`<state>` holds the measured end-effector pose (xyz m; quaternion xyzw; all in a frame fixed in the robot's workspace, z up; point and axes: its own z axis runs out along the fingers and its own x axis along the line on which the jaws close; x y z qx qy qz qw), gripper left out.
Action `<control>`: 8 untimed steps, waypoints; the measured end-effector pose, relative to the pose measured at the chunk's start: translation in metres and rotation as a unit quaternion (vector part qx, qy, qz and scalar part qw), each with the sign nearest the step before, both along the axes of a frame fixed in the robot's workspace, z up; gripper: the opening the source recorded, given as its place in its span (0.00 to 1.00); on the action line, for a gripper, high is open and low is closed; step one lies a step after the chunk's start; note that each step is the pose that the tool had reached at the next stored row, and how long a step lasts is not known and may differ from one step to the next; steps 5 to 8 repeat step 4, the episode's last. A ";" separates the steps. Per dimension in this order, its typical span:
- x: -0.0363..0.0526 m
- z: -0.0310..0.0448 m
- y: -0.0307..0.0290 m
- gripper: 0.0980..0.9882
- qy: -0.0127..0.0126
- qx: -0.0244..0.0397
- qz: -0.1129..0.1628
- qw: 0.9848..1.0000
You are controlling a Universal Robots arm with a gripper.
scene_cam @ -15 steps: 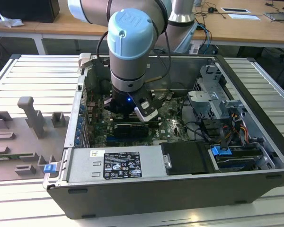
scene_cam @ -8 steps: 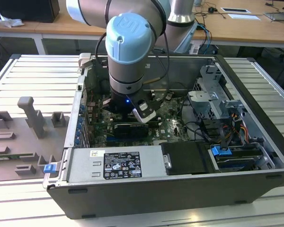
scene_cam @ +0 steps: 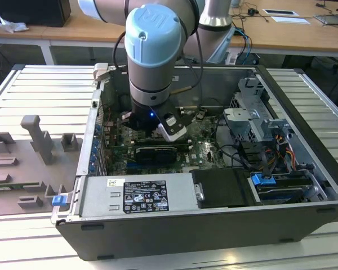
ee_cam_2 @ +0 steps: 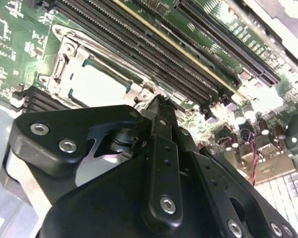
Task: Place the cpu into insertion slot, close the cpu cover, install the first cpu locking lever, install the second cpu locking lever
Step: 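Install the second cpu locking lever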
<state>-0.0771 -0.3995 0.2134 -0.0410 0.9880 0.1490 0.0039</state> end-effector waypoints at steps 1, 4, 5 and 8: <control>0.0000 0.0014 0.0000 0.01 0.000 0.000 0.000 1.000; 0.0000 0.0063 0.0002 0.01 0.000 0.000 0.000 1.000; 0.0000 0.0063 0.0002 0.01 0.000 0.000 0.000 1.000; 0.0000 0.0063 0.0002 0.01 0.000 0.000 0.000 1.000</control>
